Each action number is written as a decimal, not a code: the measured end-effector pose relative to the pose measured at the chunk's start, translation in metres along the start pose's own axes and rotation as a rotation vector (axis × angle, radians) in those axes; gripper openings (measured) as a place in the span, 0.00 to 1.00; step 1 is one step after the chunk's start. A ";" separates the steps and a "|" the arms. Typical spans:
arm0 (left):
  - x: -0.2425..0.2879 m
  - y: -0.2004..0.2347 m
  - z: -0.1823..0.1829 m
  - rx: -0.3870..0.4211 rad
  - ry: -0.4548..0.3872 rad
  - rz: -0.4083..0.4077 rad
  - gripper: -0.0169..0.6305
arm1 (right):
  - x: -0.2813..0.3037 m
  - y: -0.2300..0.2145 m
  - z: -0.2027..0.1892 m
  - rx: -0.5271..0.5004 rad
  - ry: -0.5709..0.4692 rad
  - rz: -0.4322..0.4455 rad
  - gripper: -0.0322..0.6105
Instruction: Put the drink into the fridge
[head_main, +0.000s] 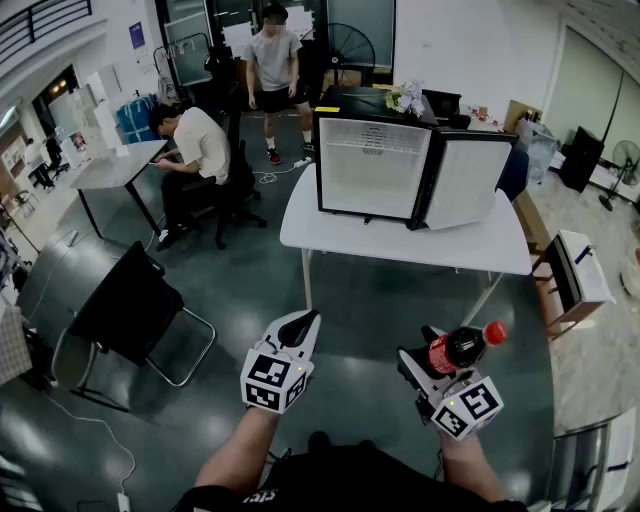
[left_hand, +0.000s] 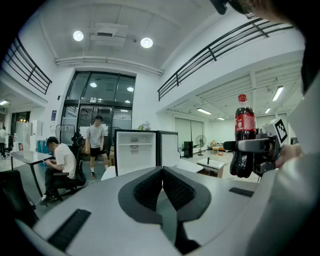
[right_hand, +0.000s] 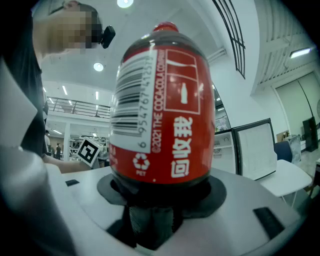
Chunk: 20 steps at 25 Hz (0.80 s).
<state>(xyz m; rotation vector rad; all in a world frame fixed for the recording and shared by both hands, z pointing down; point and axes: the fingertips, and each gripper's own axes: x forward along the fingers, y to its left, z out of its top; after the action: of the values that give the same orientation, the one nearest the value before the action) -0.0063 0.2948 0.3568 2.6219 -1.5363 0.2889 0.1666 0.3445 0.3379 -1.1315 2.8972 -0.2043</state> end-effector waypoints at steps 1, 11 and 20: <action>-0.001 -0.001 -0.001 0.000 0.002 -0.002 0.05 | -0.001 0.001 -0.001 0.003 0.000 0.000 0.47; -0.008 -0.018 -0.003 0.004 0.006 -0.010 0.05 | -0.013 0.007 -0.002 0.008 -0.003 0.005 0.47; -0.005 -0.047 -0.008 0.040 0.033 0.017 0.05 | -0.038 -0.005 -0.006 0.047 -0.011 0.013 0.47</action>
<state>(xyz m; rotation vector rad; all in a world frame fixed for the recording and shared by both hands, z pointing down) 0.0313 0.3236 0.3645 2.6216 -1.5590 0.3663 0.1978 0.3674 0.3432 -1.1033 2.8734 -0.2639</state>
